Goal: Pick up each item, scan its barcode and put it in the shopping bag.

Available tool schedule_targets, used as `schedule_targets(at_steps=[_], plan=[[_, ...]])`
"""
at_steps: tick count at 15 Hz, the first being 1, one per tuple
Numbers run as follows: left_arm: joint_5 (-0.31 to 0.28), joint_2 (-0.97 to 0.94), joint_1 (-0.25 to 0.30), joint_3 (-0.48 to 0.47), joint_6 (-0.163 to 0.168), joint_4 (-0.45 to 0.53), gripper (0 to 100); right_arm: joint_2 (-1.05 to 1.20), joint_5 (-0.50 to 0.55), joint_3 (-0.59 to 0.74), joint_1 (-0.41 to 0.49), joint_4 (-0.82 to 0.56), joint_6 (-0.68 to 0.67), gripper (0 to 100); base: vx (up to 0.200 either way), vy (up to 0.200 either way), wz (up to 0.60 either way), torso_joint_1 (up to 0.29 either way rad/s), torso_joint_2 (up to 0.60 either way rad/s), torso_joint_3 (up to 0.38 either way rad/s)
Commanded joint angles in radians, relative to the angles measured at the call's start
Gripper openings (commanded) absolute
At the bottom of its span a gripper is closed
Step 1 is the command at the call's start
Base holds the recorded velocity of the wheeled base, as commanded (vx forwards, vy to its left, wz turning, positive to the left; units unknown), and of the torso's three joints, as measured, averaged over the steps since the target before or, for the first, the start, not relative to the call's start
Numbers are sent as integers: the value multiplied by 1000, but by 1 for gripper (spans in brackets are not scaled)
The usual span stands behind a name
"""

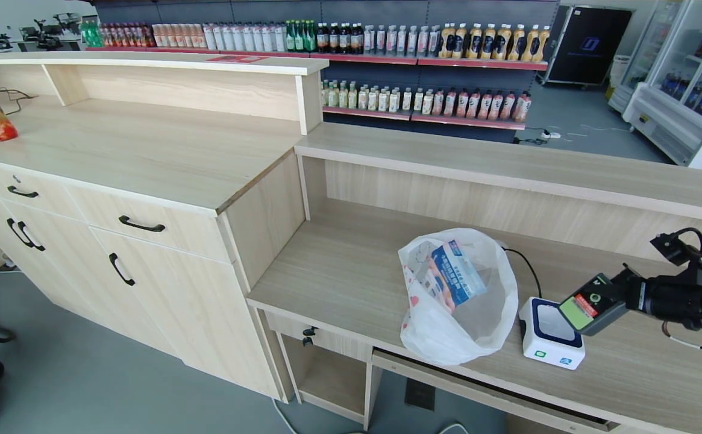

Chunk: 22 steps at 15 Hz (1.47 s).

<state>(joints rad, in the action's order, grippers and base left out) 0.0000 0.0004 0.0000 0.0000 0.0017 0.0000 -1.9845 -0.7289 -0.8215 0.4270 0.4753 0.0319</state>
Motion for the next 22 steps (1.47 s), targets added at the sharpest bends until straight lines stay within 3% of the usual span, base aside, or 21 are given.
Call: schedule_targets(at_steps=[1, 19, 22], plan=[[0, 0, 0, 0, 0, 0, 100, -13, -1, -2, -2, 6, 0, 0, 0, 0, 0, 0, 0, 0], [0, 0, 0, 0, 0, 0, 100, -33, -10, 5, -37, 108, -17, 0, 0, 0, 0, 0, 0, 0], [0, 0, 0, 0, 0, 0, 100, 65, -7, 31, -40, 117, -17, 0, 0, 0, 0, 0, 0, 0]])
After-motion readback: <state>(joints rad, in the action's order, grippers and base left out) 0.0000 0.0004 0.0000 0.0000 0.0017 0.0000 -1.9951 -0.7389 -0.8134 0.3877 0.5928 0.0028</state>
